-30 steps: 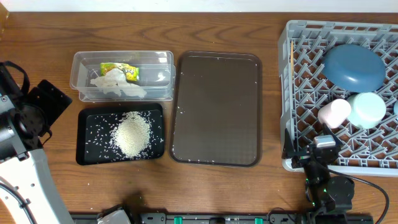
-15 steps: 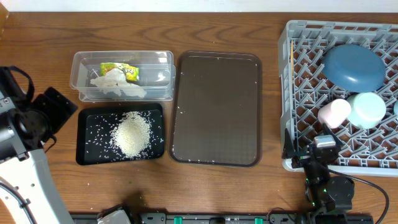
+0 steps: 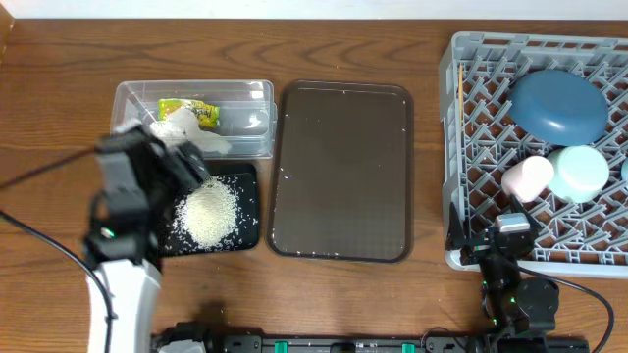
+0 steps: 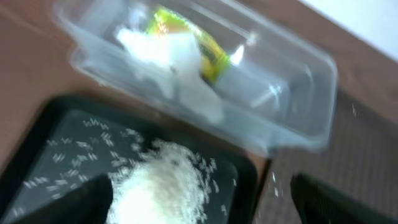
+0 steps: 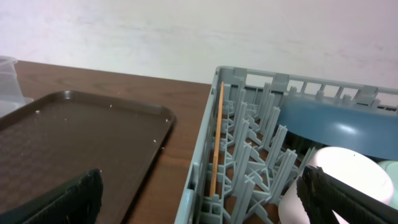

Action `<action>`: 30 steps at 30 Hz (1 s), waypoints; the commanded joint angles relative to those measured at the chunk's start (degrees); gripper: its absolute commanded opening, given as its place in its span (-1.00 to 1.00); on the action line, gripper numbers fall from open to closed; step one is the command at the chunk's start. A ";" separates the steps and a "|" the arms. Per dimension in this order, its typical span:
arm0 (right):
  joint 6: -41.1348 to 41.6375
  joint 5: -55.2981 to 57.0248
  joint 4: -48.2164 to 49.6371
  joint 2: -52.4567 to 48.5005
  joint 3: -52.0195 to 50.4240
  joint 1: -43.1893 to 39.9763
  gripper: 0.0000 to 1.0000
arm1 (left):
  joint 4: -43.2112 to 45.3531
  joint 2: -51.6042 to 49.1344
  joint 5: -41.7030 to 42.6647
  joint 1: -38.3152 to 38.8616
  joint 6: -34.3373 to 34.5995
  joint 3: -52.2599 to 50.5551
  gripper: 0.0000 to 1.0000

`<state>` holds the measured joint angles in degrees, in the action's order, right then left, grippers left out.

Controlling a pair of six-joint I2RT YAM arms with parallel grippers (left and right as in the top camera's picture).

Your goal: Sort waste into correct bins and load items into the dishwasher rack

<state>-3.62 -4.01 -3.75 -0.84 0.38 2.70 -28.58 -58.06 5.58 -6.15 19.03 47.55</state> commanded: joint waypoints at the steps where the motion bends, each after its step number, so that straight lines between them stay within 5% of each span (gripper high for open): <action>1: -0.74 0.57 -0.28 0.42 -0.07 -0.81 0.98 | 6.05 5.38 -0.22 2.67 -1.64 -9.46 0.87; 11: -0.74 0.57 -0.28 0.42 -0.07 -0.81 0.99 | 13.31 27.36 -0.17 3.67 -1.14 -34.53 0.86; 30: -0.74 0.57 -0.28 0.42 -0.07 -0.81 0.99 | 17.44 50.40 0.22 5.11 -1.42 -44.06 0.86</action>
<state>-3.62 -3.99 -3.75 -0.78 0.38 2.70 -11.16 -9.67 5.65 -1.87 18.13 5.08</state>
